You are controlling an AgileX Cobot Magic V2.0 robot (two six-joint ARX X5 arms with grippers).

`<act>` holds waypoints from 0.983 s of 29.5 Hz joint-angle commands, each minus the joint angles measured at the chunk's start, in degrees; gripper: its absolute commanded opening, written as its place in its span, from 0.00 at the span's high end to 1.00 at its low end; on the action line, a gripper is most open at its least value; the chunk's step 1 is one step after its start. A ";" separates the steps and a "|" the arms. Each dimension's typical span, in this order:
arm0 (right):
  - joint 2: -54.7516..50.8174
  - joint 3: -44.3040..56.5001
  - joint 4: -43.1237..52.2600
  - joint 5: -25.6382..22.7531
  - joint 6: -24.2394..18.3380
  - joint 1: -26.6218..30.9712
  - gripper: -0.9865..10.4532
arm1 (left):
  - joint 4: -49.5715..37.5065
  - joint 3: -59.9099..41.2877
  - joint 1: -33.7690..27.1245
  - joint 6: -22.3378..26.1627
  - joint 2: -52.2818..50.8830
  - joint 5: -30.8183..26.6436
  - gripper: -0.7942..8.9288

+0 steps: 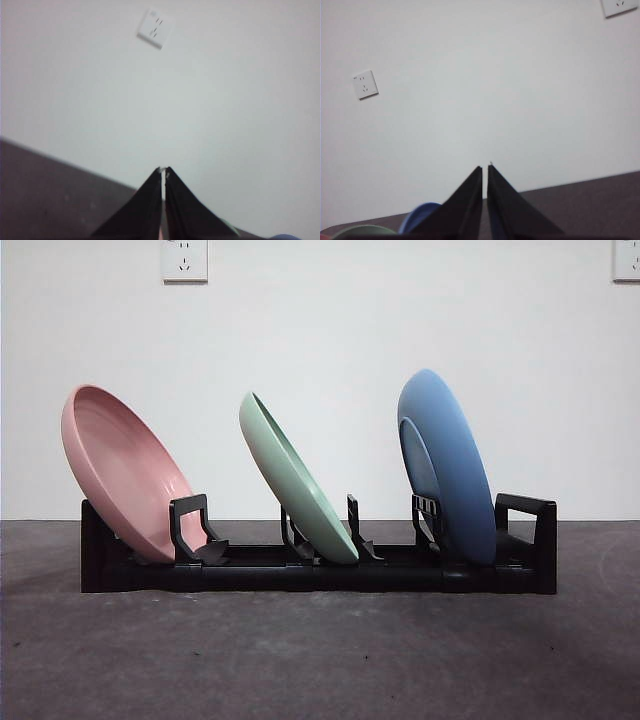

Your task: Place the plate

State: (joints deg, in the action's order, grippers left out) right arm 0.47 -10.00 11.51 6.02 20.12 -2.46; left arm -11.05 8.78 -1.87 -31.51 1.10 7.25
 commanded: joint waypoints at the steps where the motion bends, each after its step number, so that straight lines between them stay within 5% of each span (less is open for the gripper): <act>1: 2.40 -8.17 -10.62 0.04 2.43 -0.02 0.90 | 10.86 9.68 -0.04 -1.81 2.54 0.07 0.91; 17: 32.11 -42.36 -49.13 11.28 1.27 -0.04 0.90 | 55.15 47.28 0.02 12.07 31.87 3.28 0.91; 25: 45.29 -54.42 -65.48 12.59 -6.49 -0.09 0.90 | 75.34 59.93 0.09 19.89 45.55 3.32 0.91; 29: 49.46 -56.43 -67.52 12.66 -10.16 -0.09 0.89 | 77.92 61.94 0.11 21.81 49.81 3.32 0.87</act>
State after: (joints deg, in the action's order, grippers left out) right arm 49.69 -65.36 -55.96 18.44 12.21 -2.46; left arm 67.24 69.32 -1.80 -11.44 50.70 10.44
